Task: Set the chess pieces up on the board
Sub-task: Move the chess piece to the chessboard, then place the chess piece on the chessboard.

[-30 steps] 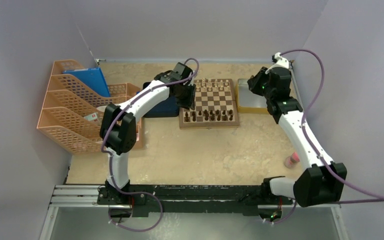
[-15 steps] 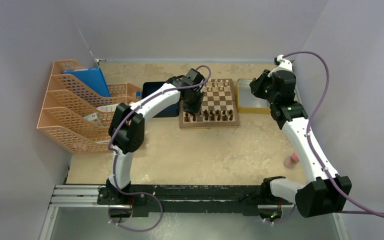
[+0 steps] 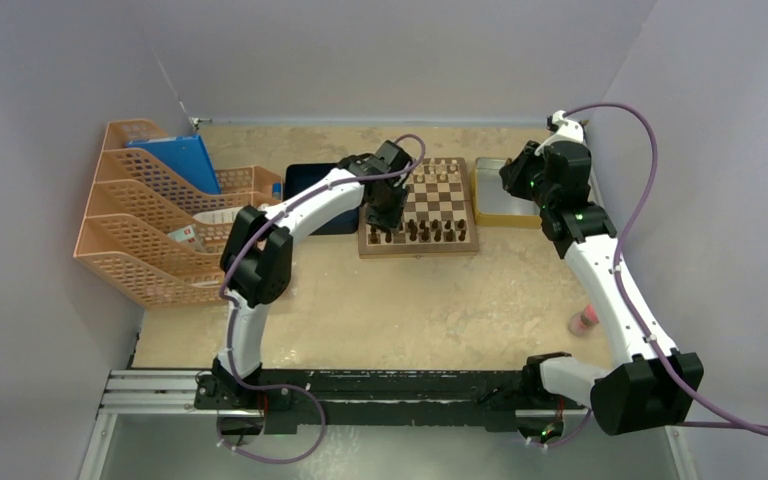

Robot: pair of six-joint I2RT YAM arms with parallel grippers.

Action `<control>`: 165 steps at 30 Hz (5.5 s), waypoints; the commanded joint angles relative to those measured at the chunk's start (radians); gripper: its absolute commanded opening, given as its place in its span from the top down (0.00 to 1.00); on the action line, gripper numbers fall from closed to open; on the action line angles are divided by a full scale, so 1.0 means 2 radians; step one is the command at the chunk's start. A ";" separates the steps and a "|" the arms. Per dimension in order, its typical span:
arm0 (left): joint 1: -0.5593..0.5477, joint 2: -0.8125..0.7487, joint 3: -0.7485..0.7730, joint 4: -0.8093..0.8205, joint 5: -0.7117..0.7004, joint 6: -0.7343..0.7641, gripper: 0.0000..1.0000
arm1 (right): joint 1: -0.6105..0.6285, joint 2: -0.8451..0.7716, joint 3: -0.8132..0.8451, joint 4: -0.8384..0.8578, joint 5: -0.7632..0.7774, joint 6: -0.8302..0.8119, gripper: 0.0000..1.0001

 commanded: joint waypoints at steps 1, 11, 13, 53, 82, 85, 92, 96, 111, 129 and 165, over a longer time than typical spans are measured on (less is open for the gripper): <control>-0.009 0.008 0.015 0.000 -0.029 0.021 0.70 | -0.001 -0.015 0.023 0.001 0.006 -0.011 0.90; -0.011 0.019 0.014 0.002 -0.049 0.030 0.74 | -0.001 -0.016 0.029 -0.005 0.009 -0.012 0.91; -0.011 0.018 0.017 0.005 -0.046 0.031 0.76 | -0.001 -0.015 0.032 -0.006 0.011 -0.013 0.91; -0.033 0.059 0.069 0.001 -0.050 0.036 0.83 | -0.001 -0.017 0.038 -0.015 0.016 -0.030 0.91; 0.090 -0.105 0.097 0.074 0.361 -0.158 0.66 | 0.116 -0.042 -0.053 0.130 -0.133 -0.176 0.90; 0.096 -0.102 0.113 0.084 0.402 -0.168 0.65 | 0.140 -0.030 -0.055 0.134 -0.135 -0.189 0.90; 0.096 -0.081 0.132 0.109 0.468 -0.160 0.61 | 0.170 -0.027 -0.065 0.172 -0.162 -0.217 0.90; 0.095 -0.068 0.132 0.104 0.484 -0.142 0.59 | 0.177 -0.014 -0.051 0.161 -0.164 -0.224 0.90; 0.087 -0.043 0.148 0.024 0.441 -0.076 0.60 | 0.182 -0.004 -0.032 0.157 -0.164 -0.226 0.90; 0.081 -0.034 0.151 0.021 0.454 -0.070 0.79 | 0.191 -0.001 -0.031 0.153 -0.145 -0.217 0.91; 0.072 -0.080 0.096 0.042 0.293 -0.020 0.98 | 0.191 -0.011 -0.022 0.157 -0.090 -0.186 0.32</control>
